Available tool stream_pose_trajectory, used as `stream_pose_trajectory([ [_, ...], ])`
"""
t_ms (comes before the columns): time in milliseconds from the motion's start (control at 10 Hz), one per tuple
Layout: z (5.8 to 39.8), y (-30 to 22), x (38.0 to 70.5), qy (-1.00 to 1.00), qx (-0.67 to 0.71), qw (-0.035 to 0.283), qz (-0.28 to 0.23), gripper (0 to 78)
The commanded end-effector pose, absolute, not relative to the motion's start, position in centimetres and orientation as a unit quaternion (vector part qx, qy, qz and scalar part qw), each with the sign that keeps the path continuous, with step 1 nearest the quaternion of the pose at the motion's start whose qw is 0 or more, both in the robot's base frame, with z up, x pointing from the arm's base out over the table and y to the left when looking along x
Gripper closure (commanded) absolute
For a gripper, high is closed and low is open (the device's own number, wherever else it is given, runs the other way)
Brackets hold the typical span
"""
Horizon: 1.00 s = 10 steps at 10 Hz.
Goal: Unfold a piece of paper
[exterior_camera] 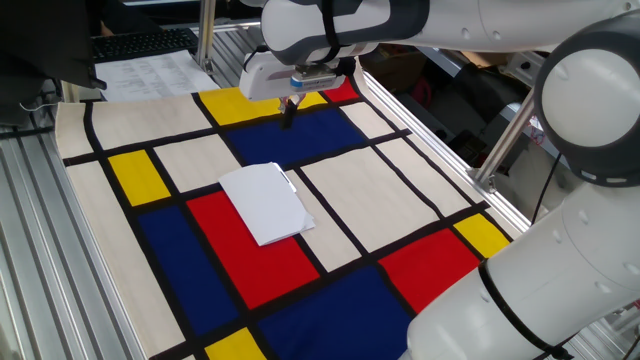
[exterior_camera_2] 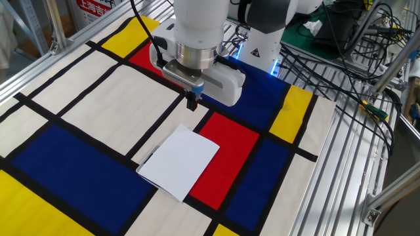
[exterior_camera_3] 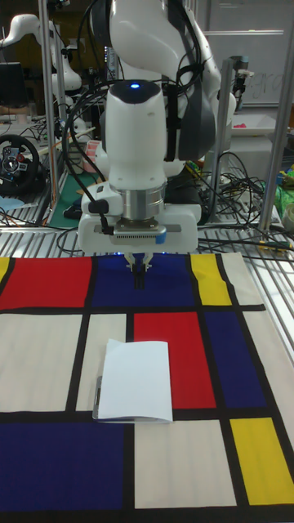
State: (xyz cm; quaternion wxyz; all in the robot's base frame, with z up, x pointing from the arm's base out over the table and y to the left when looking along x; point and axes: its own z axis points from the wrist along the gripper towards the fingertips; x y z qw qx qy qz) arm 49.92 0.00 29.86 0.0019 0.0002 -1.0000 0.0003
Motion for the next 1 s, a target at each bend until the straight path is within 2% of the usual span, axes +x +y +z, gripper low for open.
stream_pose_trajectory([
  [100,29.86,0.00,49.92,-1.000,0.000,0.002,0.000,77.6],
  [200,29.87,0.00,49.92,-0.992,0.107,0.026,-0.057,77.6],
  [400,29.87,0.00,49.92,-0.993,0.114,0.028,-0.026,77.6],
  [1000,29.33,-0.25,50.01,-0.993,0.114,0.029,-0.008,77.6],
])
